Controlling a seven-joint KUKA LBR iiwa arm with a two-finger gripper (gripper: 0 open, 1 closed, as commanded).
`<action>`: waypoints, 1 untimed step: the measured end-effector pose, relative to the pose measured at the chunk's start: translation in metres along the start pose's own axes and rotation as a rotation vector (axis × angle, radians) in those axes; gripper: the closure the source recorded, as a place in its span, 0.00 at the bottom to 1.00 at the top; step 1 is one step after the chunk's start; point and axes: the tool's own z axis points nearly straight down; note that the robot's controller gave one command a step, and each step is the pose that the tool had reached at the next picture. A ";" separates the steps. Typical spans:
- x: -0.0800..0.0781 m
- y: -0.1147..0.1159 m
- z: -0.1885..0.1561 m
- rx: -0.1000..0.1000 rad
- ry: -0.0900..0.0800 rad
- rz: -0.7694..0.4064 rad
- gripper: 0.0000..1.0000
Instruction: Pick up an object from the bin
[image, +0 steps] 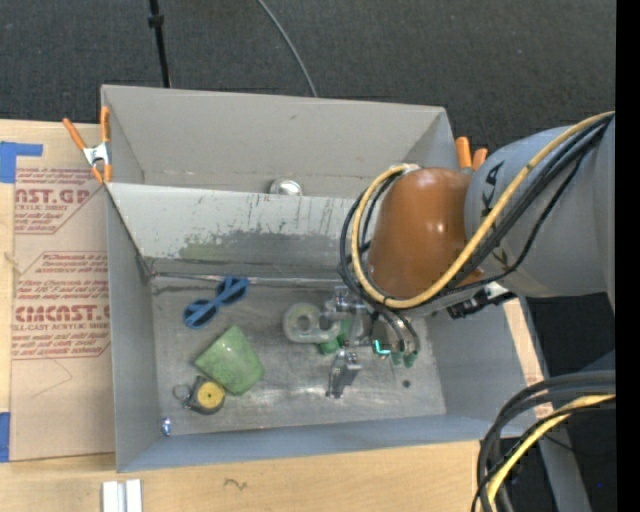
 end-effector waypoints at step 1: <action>-0.077 -0.037 0.081 -0.003 -0.015 0.050 0.00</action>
Offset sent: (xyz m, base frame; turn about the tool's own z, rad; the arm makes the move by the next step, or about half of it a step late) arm 0.0736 -0.0376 -0.0817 0.0477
